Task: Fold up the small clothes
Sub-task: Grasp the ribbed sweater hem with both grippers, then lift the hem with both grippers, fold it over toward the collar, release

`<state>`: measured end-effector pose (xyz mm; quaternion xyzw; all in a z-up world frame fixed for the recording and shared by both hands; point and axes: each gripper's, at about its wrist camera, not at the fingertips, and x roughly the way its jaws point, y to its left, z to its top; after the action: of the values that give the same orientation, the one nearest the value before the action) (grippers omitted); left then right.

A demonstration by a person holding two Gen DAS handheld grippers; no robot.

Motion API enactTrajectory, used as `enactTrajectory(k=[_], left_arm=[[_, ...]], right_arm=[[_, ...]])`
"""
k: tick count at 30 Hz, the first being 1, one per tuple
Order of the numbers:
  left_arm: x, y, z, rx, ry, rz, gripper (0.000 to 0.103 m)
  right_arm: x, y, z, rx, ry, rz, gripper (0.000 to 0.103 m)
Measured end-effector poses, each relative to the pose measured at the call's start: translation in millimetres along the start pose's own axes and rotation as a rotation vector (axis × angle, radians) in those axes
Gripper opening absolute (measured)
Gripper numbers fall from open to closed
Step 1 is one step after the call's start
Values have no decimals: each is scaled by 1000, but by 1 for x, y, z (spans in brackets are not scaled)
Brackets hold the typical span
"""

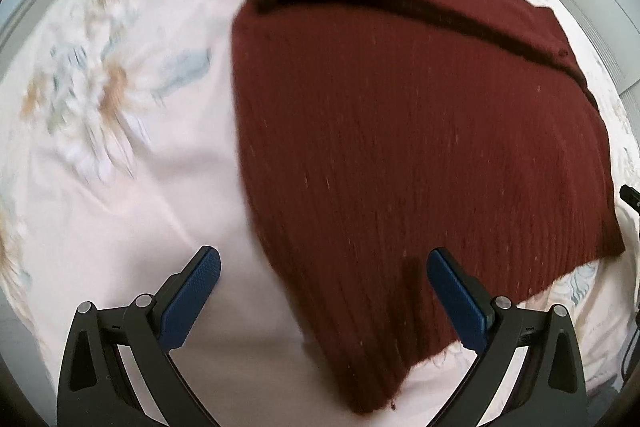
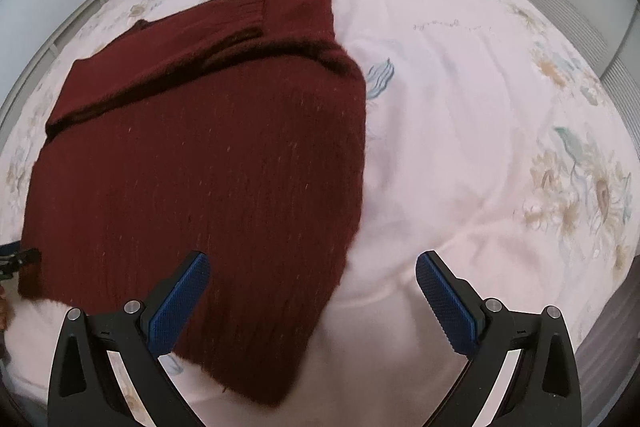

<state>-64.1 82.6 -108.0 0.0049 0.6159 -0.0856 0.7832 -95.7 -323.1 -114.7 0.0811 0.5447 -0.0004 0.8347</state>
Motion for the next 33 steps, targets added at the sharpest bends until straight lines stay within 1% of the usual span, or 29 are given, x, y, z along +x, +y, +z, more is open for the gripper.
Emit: enactTrajectory(k=[2,4,5,6,8,9,10,11,12,13,14,15,16,17,19,21,23,25,27,28,29,33], left_arm=[[4,-3,-6,8,11,-11,102],[5,-8,-9,28,11,-7,101],[5,-10,-9,41,15,-10,100],[6,-14,-10,55,22,-18,98],[9,-17,-12,75,33,-21,85],[9,-19,-13,87,36,-19,82],[9,-21,-13,94,37,-21,74],[7,-22,-14,98,35,-31,64],[6,-22,-15,98,35,-40,59],[5,-22,-16,97,36,-51,50],[3,-23,-17,98,37,-60,42],[3,-23,-17,100,39,-72,37],[1,-24,-18,107,43,-83,27],[0,-25,-18,112,44,-86,19],[-3,-25,-19,113,44,-100,11],[-9,-22,-17,103,36,-117,10],[-16,-20,-16,91,23,-133,9],[-27,-15,-11,78,2,-147,9],[-41,-11,0,68,-31,-161,9],[-48,-7,11,60,-47,-169,9],[-52,-11,16,54,-58,-174,9],[-77,-5,36,23,-122,-204,9]], right_arm=[[5,2,-7,4,24,19,103],[13,2,-10,11,57,13,102],[18,2,-12,14,75,2,101],[19,1,-15,9,81,-5,97],[20,3,-16,-6,88,-9,91],[20,3,-16,-9,92,-5,83],[19,3,-16,-6,97,1,73],[20,2,-16,3,105,10,68],[21,0,-16,22,121,29,60],[22,-1,-17,34,130,39,56],[23,-2,-17,44,141,53,53],[24,-2,-18,51,148,67,49],[24,-2,-18,54,156,79,43],[24,-2,-18,56,163,91,39],[23,-2,-18,53,178,119,23],[20,0,-16,38,183,140,16],[13,2,-13,15,171,139,15],[2,7,-3,10,143,147,14],[-11,7,7,13,106,159,14],[-17,7,11,15,90,163,14],[-24,7,17,19,67,169,13],[-48,4,37,54,-14,202,13]])
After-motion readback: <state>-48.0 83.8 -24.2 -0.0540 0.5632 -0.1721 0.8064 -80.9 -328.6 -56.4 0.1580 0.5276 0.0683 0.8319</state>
